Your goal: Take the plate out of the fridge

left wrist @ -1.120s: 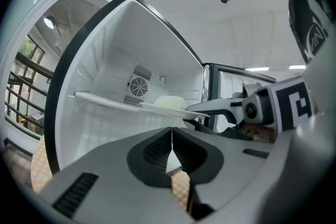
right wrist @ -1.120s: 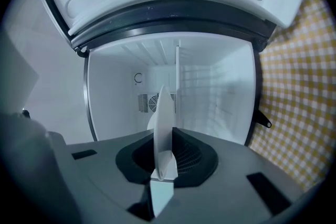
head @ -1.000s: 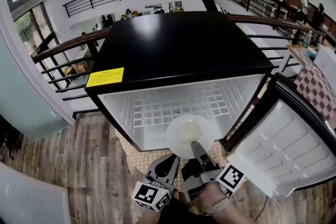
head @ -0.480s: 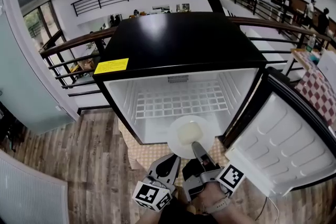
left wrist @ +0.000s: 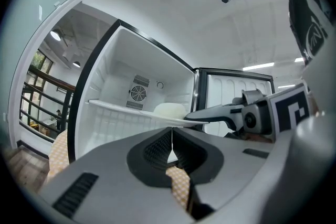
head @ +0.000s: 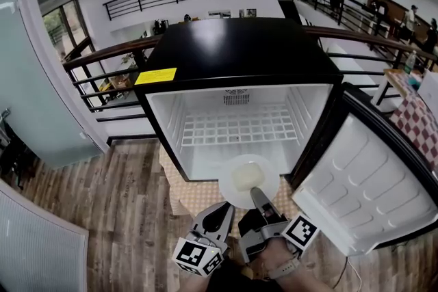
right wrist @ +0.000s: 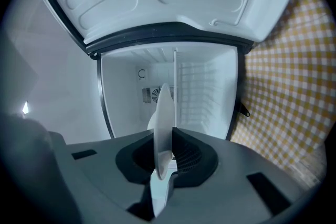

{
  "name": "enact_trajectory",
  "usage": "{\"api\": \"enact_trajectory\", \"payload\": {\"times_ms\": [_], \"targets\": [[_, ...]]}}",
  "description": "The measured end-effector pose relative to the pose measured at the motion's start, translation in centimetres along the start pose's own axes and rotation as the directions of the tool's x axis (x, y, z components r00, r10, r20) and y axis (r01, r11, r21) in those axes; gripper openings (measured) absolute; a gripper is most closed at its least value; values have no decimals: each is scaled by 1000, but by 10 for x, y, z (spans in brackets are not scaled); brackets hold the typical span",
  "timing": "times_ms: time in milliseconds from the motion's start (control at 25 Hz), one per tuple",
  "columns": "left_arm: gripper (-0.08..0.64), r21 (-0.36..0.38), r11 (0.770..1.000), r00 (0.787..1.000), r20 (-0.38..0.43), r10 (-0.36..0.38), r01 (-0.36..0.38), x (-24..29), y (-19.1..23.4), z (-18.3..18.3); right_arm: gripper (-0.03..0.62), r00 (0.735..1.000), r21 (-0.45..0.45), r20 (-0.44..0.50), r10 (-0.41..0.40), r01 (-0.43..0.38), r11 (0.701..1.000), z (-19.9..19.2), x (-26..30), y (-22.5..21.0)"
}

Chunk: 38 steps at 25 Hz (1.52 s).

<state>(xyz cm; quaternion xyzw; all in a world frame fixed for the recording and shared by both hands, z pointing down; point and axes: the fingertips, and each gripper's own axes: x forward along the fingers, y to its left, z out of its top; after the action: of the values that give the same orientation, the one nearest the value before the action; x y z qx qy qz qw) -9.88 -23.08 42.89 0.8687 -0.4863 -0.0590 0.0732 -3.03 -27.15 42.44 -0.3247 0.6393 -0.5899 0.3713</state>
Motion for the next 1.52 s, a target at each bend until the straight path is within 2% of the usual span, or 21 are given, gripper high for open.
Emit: {"api": "enact_trajectory", "payload": {"times_ms": [840,1080,1520], "targets": [[11,11,999,999,6,31,-31,-30,-24,-6,54,1000,-13,-19,-2,1,1000,-9,-37,-6],[11,42,998,999,18,45,-46,-29,-21,1,54,1000,-19,-11,9,-10,1000,-6,-35,-3],[11,51,999,999,46,9,-12,-26,-29,8,55,999,-29,39,3,-2,1000,4,-50,-8]]}}
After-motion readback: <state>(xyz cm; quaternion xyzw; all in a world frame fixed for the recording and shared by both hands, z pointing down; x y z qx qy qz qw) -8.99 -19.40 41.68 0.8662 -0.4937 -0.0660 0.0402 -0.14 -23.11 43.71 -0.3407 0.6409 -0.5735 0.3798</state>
